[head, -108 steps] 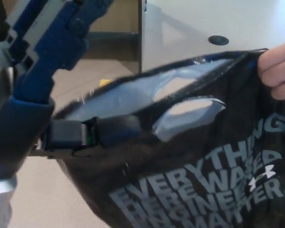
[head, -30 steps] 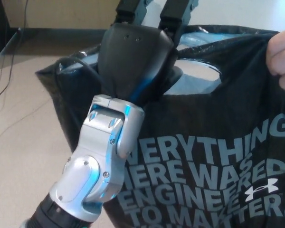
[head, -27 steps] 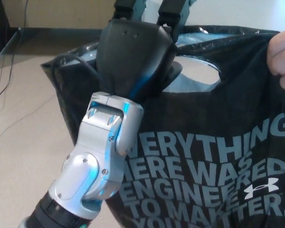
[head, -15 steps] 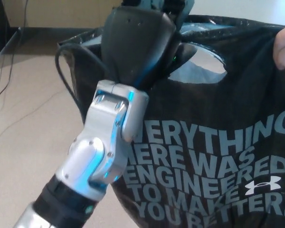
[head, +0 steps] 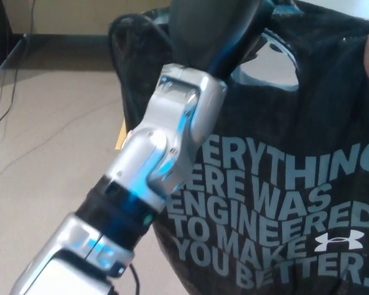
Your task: A person is holding a plastic bag and the robot extends its left hand to grab the bag by hooking its thumb into the holes at the top and brings its hand down by its side. Then it extends its arm again to hand the plastic bag back to the person.
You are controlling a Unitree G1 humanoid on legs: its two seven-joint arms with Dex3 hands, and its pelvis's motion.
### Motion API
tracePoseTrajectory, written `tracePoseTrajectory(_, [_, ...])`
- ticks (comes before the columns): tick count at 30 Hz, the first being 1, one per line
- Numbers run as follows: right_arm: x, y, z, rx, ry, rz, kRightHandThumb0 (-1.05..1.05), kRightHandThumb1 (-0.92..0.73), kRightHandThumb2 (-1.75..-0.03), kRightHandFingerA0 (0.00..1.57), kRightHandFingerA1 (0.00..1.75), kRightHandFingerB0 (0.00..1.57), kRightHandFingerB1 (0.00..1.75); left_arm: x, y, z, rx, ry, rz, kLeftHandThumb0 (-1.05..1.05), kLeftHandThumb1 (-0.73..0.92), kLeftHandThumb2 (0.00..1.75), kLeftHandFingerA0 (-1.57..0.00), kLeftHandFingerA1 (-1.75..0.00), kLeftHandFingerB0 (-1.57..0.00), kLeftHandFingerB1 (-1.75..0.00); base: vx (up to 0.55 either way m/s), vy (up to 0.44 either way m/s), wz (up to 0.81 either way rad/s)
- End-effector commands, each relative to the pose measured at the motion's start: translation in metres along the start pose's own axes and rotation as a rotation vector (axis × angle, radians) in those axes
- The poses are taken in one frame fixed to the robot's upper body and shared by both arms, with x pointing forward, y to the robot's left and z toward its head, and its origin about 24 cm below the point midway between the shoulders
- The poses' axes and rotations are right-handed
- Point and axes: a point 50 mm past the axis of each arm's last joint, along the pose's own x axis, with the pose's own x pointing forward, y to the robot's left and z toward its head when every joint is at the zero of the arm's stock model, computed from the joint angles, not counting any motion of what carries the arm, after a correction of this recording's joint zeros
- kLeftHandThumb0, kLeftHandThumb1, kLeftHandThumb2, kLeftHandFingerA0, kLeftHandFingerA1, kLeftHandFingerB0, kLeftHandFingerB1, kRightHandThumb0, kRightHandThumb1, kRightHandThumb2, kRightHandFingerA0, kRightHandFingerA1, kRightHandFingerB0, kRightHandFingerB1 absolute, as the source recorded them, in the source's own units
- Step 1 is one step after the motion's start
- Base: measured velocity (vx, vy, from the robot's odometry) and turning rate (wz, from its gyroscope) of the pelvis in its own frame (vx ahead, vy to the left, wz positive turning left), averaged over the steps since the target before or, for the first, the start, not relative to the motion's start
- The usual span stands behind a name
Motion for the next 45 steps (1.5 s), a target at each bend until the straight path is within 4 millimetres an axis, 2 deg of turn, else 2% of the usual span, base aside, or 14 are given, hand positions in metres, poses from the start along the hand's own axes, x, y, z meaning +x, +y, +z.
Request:
tracePoseTrajectory(1, [0.003, -0.006, 0.001, -0.007, 0.001, -0.008, -0.53, -0.66, -0.60, 0.50, 0.43, 0.38, 0.33, 0.009, 0.002, -0.003, -0.017, -0.025, 0.127, -0.25, 0.50, 0.89, -1.23, -1.38, -0.76, -1.06, 0.00, 0.000, 0.00])
tracePoseTrajectory(8, [0.002, -0.005, -0.001, 0.005, 0.012, 0.000, -0.55, -0.67, -0.61, 0.51, 0.43, 0.39, 0.33, 0.003, -0.001, -0.011, 0.035, -0.050, 0.179, -0.22, 0.63, 0.60, -0.91, -1.75, -0.64, -1.39, 0.00, 0.000, 0.00])
tracePoseTrajectory(9, [0.001, -0.005, -0.002, 0.004, 0.013, 0.000, -0.55, -0.67, -0.61, 0.53, 0.43, 0.39, 0.33, 0.002, -0.001, -0.013, 0.032, -0.055, 0.180, -0.31, 0.48, 0.89, -1.23, -1.38, -0.76, -0.97, 0.00, 0.000, 0.00])
tracePoseTrajectory(15, [0.000, -0.004, -0.002, -0.004, 0.017, -0.002, -0.54, -0.68, -0.61, 0.53, 0.43, 0.39, 0.33, -0.001, 0.001, -0.019, 0.016, -0.068, 0.167, -0.34, 0.62, 0.64, -0.93, -1.67, -0.85, -0.66, 0.00, 0.000, 0.00])
tracePoseTrajectory(16, [0.000, -0.004, -0.002, -0.003, 0.017, -0.002, -0.54, -0.68, -0.61, 0.53, 0.43, 0.39, 0.33, -0.002, 0.001, -0.020, 0.017, -0.070, 0.173, -0.26, 0.47, 0.88, -1.23, -1.37, -0.77, -0.99, 0.00, 0.000, 0.00])
tracePoseTrajectory(19, [0.000, -0.003, -0.002, -0.009, 0.016, 0.000, -0.54, -0.68, -0.61, 0.53, 0.43, 0.39, 0.33, -0.004, 0.003, -0.023, 0.017, -0.081, 0.199, -0.15, 0.60, 0.59, -0.94, -1.74, -0.70, -1.35, 0.00, 0.000, 0.00])
tracePoseTrajectory(22, [-0.001, -0.002, -0.002, -0.002, 0.016, 0.003, -0.55, -0.68, -0.61, 0.54, 0.44, 0.40, 0.33, -0.006, 0.010, -0.027, 0.045, -0.072, 0.317, -0.29, 0.56, 0.60, -0.97, -1.69, -0.83, -0.74, 0.00, 0.000, 0.00])
tracePoseTrajectory(26, [0.001, -0.003, -0.001, -0.005, 0.014, 0.007, -0.57, -0.68, -0.61, 0.54, 0.43, 0.39, 0.33, 0.001, 0.029, -0.035, 0.069, -0.087, 0.461, -0.26, 0.51, 0.90, -1.27, -1.40, -0.72, -1.03, 0.00, 0.000, 0.00])
tracePoseTrajectory(27, [0.001, -0.003, -0.001, -0.005, 0.018, 0.007, -0.56, -0.68, -0.61, 0.54, 0.43, 0.40, 0.33, 0.002, 0.034, -0.037, 0.065, -0.099, 0.485, -0.14, 0.70, 0.61, -0.95, -1.74, -0.55, -1.47, 0.00, 0.000, 0.00])
tracePoseTrajectory(28, [0.001, -0.004, -0.002, -0.002, 0.020, 0.007, -0.53, -0.68, -0.61, 0.55, 0.43, 0.40, 0.33, 0.004, 0.041, -0.039, 0.068, -0.099, 0.517, -0.19, 0.57, 0.92, -1.28, -1.44, -0.74, -1.16, 0.00, 0.000, 0.00])
tracePoseTrajectory(30, [0.002, -0.005, -0.002, 0.006, 0.022, 0.006, -0.53, -0.68, -0.61, 0.55, 0.44, 0.41, 0.34, 0.007, 0.053, -0.044, 0.076, -0.089, 0.560, -0.16, 0.79, 0.66, -0.96, -1.75, -0.57, -1.46, 0.00, 0.000, 0.00])
tracePoseTrajectory(32, [0.001, -0.004, -0.002, 0.005, 0.024, 0.008, -0.54, -0.68, -0.61, 0.55, 0.44, 0.41, 0.34, 0.009, 0.062, -0.047, 0.072, -0.093, 0.606, -0.28, 0.60, 0.97, -1.27, -1.40, -0.73, -1.05, 0.00, 0.000, 0.00])
tracePoseTrajectory(33, [0.000, -0.004, -0.003, 0.001, 0.029, 0.011, -0.55, -0.68, -0.62, 0.56, 0.44, 0.41, 0.34, 0.010, 0.074, -0.048, 0.061, -0.098, 0.612, -0.18, 0.76, 0.67, -0.99, -1.74, -0.68, -1.24, 0.00, 0.000, 0.00])
tracePoseTrajectory(45, [-0.003, 0.000, -0.005, -0.010, 0.034, 0.016, -0.54, -0.69, -0.62, 0.56, 0.45, 0.44, 0.35, -0.020, 0.133, -0.055, 0.149, -0.233, 0.800, -0.10, 0.59, 1.00, -1.07, -1.68, -0.78, -1.18, 0.00, 0.000, 0.00])
